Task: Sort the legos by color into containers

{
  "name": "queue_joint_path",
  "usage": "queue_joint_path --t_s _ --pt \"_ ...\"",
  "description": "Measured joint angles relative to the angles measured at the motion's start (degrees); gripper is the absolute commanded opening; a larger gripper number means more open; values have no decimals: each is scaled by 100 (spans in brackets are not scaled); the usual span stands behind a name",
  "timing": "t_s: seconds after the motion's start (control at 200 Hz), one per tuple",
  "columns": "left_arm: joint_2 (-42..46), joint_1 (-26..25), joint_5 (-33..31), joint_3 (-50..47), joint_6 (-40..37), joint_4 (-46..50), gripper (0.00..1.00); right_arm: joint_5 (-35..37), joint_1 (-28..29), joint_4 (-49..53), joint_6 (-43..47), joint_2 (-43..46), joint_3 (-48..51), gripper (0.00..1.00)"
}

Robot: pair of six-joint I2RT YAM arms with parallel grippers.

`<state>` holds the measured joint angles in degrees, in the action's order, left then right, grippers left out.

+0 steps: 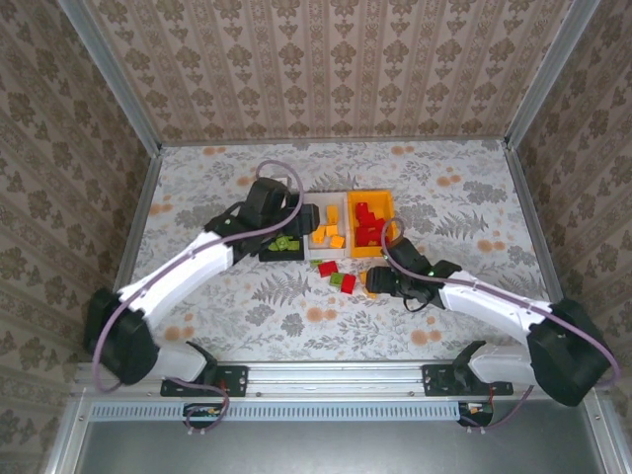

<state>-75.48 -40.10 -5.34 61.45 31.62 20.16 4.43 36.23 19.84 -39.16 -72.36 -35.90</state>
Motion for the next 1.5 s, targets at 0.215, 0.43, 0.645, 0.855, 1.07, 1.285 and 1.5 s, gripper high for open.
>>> queue_joint_path --t_s 0.215,0.43,0.645,0.855,1.07,1.285,1.5 --pt "1423 -658 -153 -1154 337 -7 100 -13 264 -192 337 -841 -391 72" --pt "2221 -1097 -400 -2446 955 79 100 74 496 -350 498 -1259 -708 70" --pt "2765 -1215 -542 -3213 1482 17 100 205 660 -514 564 -1412 -817 67" --pt "3189 -1235 -605 -3410 1683 -4 100 448 780 -426 542 -1246 -750 72" --pt "3309 -1237 -610 -3477 1733 -2 100 721 693 -374 90 -566 -570 75" --pt "3440 -1237 -647 -3521 1770 11 100 855 566 -509 -310 -1178 -774 73" --pt "3560 -1237 -651 -3526 1773 90 100 859 542 -564 -463 -1816 -1029 68"
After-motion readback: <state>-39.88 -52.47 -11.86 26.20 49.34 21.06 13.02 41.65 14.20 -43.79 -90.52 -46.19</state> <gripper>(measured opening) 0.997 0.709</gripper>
